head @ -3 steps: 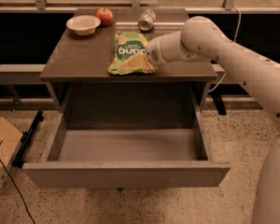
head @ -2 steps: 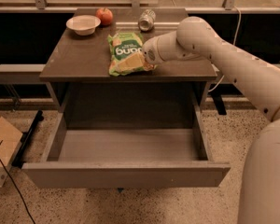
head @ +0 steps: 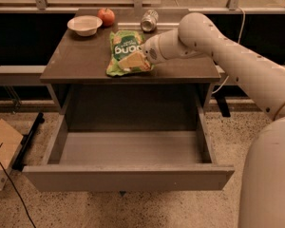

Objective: Place green rice chip bag into top drawer

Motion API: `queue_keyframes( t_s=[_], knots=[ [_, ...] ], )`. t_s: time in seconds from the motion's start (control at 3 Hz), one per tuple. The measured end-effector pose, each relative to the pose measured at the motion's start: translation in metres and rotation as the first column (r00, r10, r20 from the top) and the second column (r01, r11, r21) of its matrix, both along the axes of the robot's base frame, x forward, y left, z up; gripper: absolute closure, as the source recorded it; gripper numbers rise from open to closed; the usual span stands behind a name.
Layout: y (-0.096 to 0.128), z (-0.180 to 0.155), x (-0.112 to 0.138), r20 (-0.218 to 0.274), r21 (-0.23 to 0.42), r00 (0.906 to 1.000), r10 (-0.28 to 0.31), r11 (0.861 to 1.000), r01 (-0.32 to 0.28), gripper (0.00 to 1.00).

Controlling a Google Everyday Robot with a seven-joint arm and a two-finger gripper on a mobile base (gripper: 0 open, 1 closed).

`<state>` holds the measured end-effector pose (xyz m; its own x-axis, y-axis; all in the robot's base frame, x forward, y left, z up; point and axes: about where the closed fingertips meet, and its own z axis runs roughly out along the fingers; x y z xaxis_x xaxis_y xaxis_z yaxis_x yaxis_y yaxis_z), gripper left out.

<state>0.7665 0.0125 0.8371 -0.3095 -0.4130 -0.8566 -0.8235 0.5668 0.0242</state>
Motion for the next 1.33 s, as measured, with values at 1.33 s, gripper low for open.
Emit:
queue_keyframes(
  t_s=[1.33],
  knots=[
    [-0.035, 0.053, -0.180, 0.022, -0.112, 0.9727, 0.231, 0.967, -0.227, 1.00]
  ],
)
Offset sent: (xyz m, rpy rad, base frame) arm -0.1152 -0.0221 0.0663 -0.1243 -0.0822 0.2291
